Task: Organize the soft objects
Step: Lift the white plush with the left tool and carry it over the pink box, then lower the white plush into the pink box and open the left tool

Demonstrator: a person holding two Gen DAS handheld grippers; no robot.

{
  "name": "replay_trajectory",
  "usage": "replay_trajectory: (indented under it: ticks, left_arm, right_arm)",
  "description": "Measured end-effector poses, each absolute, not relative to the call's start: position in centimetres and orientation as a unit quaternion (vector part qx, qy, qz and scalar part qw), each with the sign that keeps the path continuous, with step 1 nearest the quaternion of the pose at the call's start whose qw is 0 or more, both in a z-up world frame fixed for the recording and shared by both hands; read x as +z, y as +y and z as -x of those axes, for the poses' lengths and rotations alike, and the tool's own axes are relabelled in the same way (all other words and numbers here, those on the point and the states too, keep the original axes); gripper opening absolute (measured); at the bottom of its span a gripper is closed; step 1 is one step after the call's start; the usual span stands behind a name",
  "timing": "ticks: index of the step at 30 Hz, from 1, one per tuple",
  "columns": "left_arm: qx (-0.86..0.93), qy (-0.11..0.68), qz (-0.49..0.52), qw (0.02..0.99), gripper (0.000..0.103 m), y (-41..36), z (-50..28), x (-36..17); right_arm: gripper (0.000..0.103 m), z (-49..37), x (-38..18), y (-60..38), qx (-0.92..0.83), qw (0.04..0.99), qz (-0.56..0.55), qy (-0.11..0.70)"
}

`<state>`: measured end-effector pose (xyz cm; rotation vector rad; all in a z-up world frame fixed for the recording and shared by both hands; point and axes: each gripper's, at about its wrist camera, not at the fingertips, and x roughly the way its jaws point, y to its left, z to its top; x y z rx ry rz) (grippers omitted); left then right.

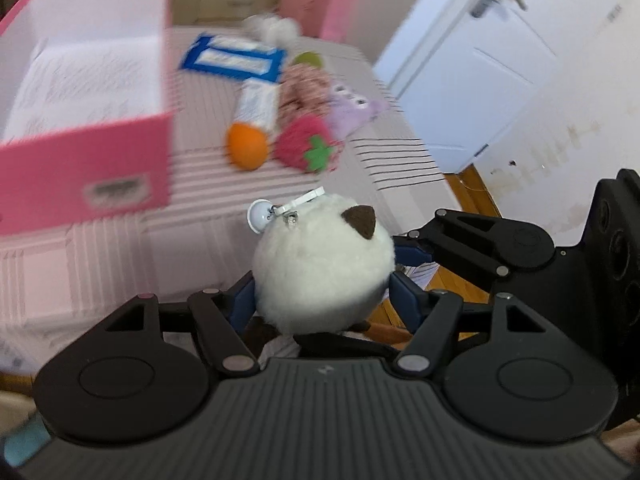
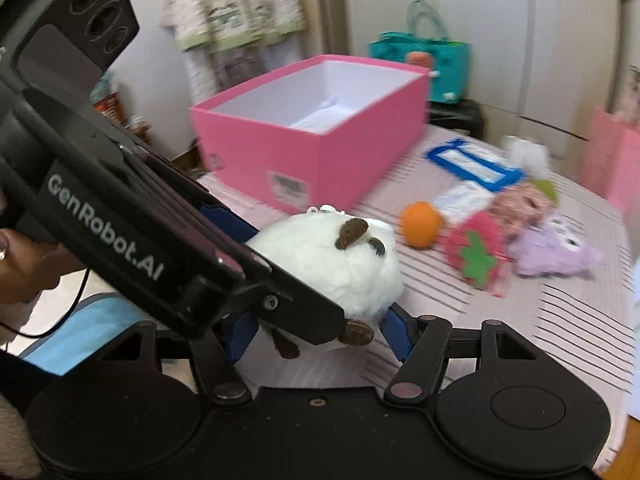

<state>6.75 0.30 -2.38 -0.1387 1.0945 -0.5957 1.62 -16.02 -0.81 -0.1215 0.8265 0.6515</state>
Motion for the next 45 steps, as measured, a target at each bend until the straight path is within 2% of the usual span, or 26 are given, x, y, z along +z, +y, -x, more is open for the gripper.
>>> replay_trajectory:
  ticks: [5, 8, 16, 22, 30, 35, 45]
  left_arm:
    - [-0.241, 0.541, 0.075, 0.802, 0.068, 3.6, -6.3, -1.7]
    - [-0.226, 0.540, 0.075, 0.807, 0.068, 5.2, -6.2, -0.7]
    - [-0.218, 0.457, 0.056, 0.860, 0.069, 8.6, -6.4, 4.8]
    - [-0.224, 0.418, 0.071, 0.877, 0.069, 10.2, -10.8, 6.4]
    - [-0.235, 0.403, 0.124, 0.876, 0.068, 11.6, -19.1, 4.3]
    - [-0.229, 0.425, 0.141, 0.865, 0.068, 11.7, -24.1, 2.0]
    - [-0.197, 0.479, 0.148, 0.843, 0.066, 11.3, -30.7, -2.0]
  right_arm:
    - [0.070, -2.0, 0.4, -12.8, 0.362, 0.837, 0.066, 0.406]
    - [0.070, -2.2, 1.8, -11.2, 0.385, 0.834, 0.090, 0.385]
    - [0.070, -4.4, 6.4, -8.7, 0.409, 0.851, 0.089, 0.317]
    - [0.070, -8.4, 7.7, -7.6, 0.406, 0.869, 0.087, 0.268]
    - [0.069, -15.6, 6.3, -6.8, 0.378, 0.890, 0.070, 0.244]
    - [0.068, -19.4, 5.2, -5.5, 0.359, 0.898, 0.092, 0.239]
    - [0.067, -24.9, 1.9, -5.0, 0.353, 0.887, 0.089, 0.285]
